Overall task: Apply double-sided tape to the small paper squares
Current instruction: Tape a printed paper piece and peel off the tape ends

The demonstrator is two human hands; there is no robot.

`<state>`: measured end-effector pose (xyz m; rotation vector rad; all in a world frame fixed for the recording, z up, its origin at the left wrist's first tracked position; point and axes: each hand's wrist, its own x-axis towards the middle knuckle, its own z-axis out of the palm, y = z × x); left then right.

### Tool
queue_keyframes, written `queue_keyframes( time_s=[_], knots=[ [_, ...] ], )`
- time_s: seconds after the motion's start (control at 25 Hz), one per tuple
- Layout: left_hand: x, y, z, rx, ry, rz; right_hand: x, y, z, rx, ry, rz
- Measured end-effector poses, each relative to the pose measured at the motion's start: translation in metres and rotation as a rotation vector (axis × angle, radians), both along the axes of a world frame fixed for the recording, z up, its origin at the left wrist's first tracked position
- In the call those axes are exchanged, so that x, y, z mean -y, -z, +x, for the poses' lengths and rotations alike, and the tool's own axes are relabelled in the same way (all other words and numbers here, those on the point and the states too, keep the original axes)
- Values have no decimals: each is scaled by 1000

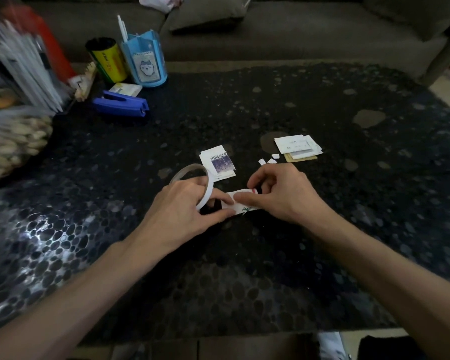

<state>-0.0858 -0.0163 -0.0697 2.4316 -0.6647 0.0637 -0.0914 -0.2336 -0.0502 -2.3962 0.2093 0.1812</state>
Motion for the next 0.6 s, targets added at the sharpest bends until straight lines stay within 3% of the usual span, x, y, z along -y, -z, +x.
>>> queue_keyframes(
  time_s=[0.08, 0.32, 0.48, 0.6],
  knots=[
    [1, 2, 0, -42, -56, -41, 5, -1, 3, -29, 18, 145],
    [2, 2, -1, -52, -128, -28, 7, -2, 0, 53, -76, 70],
    [3, 0, -4, -72, -137, -59, -2, 0, 6, 255, -86, 62],
    [0, -6, -1, -100, -184, -129, -18, 10, 21, 460, -184, -114]
  ],
)
